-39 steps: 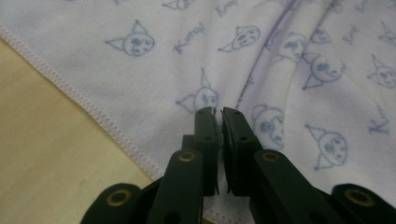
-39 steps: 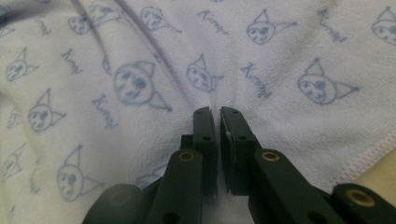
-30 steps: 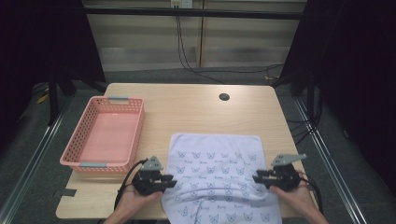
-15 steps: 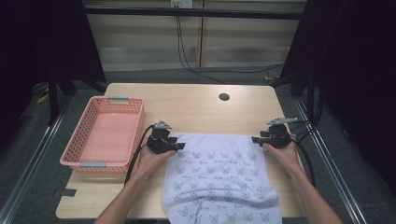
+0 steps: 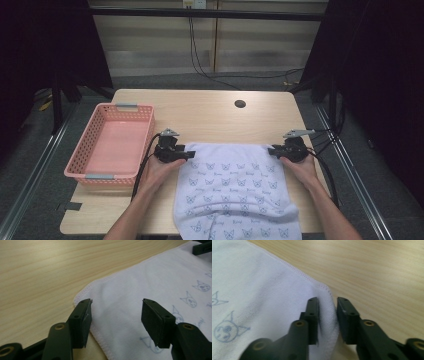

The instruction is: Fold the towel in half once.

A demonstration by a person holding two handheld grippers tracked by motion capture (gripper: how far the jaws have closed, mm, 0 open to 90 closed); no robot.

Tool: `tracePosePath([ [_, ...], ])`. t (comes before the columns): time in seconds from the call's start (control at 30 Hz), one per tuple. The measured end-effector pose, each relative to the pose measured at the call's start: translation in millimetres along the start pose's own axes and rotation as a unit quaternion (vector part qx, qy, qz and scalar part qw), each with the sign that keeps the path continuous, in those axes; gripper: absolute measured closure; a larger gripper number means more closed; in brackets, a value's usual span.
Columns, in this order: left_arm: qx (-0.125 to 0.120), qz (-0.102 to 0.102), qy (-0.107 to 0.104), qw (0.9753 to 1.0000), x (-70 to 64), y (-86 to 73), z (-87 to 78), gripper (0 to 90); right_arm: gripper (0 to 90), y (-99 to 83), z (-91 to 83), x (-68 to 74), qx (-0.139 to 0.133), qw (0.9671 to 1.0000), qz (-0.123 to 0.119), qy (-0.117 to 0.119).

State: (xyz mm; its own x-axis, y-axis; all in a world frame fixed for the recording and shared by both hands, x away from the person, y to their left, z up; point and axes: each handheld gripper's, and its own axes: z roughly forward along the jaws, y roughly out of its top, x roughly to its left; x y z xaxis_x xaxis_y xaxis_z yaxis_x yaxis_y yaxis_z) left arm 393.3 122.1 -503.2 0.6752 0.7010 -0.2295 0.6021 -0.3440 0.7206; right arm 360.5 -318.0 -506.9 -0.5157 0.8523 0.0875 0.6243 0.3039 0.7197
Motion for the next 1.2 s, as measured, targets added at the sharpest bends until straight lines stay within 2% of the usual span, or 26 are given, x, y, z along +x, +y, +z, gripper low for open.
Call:
tracePosePath([
  [0.07,-0.002,-0.001,-0.01,0.9999,3.6,-3.2,0.5,39.4,82.6,-0.5,-0.5,0.7,0.002,0.9999,-0.001,0.012],
  [0.17,-0.005,0.003,0.003,1.0,3.3,-2.1,2.3,42.1,85.0,0.3,0.1,2.0,0.004,0.9999,0.004,0.015],
  [0.23,-0.007,0.011,0.004,0.9999,3.3,-0.6,5.0,45.4,85.1,0.3,0.3,0.7,0.002,0.9998,0.008,0.02],
  [0.27,-0.004,0.024,0.003,0.9997,2.4,0.2,6.2,46.4,85.1,0.3,0.5,0.2,0.001,0.9998,0.006,0.021],
  [0.3,-0.005,0.027,-0.004,0.9996,0.9,0.4,7.6,50.1,85.0,0.4,0.2,0.3,0.001,0.9998,0.007,0.021],
  [0.37,0.002,0.058,0.009,0.9983,-3.7,1.3,9.0,57.9,85.0,0.7,0.2,0.6,0.001,0.9997,0.009,0.024],
  [0.4,0.002,0.046,-0.005,0.9989,-4.2,1.7,10.4,66.2,85.0,0.9,0.0,0.6,0.0,0.9996,0.011,0.025],
  [0.43,0.0,0.047,-0.006,0.9989,-3.1,1.4,11.3,78.5,85.0,1.3,-0.4,-0.2,-0.003,0.9995,0.013,0.029],
  [0.47,-0.002,0.037,-0.016,0.9992,-1.6,1.1,12.0,84.7,85.0,1.9,-1.3,-0.7,-0.006,0.9994,0.016,0.03],
  [0.5,-0.001,0.024,-0.024,0.9994,0.4,1.5,12.1,85.7,85.0,2.5,-2.6,-1.0,-0.008,0.9993,0.019,0.031],
  [0.57,-0.007,0.024,-0.028,0.9993,-0.7,3.5,8.4,86.6,85.1,4.9,-8.4,-1.8,-0.021,0.9988,0.022,0.039],
  [0.63,-0.025,0.028,-0.037,0.9986,-2.7,8.3,-2.5,86.8,85.1,9.3,-18.6,-2.7,-0.04,0.9976,0.031,0.049],
  [0.77,-0.059,0.025,-0.052,0.9966,-7.0,18.2,-24.0,86.8,85.2,20.9,-34.2,-2.8,-0.074,0.9951,0.028,0.059],
  [0.93,-0.093,0.026,-0.052,0.9939,-8.1,36.5,-47.4,86.9,85.3,39.9,-52.4,-2.5,-0.111,0.991,0.028,0.07],
  [1.1,-0.126,0.023,-0.051,0.9904,0.3,61.0,-64.1,87.0,85.4,67.0,-73.6,-8.8,-0.153,0.9853,0.03,0.069],
  [1.2,-0.138,0.021,-0.051,0.9889,5.4,74.5,-69.9,87.0,85.4,83.6,-82.3,-13.0,-0.168,0.9832,0.027,0.067],
])
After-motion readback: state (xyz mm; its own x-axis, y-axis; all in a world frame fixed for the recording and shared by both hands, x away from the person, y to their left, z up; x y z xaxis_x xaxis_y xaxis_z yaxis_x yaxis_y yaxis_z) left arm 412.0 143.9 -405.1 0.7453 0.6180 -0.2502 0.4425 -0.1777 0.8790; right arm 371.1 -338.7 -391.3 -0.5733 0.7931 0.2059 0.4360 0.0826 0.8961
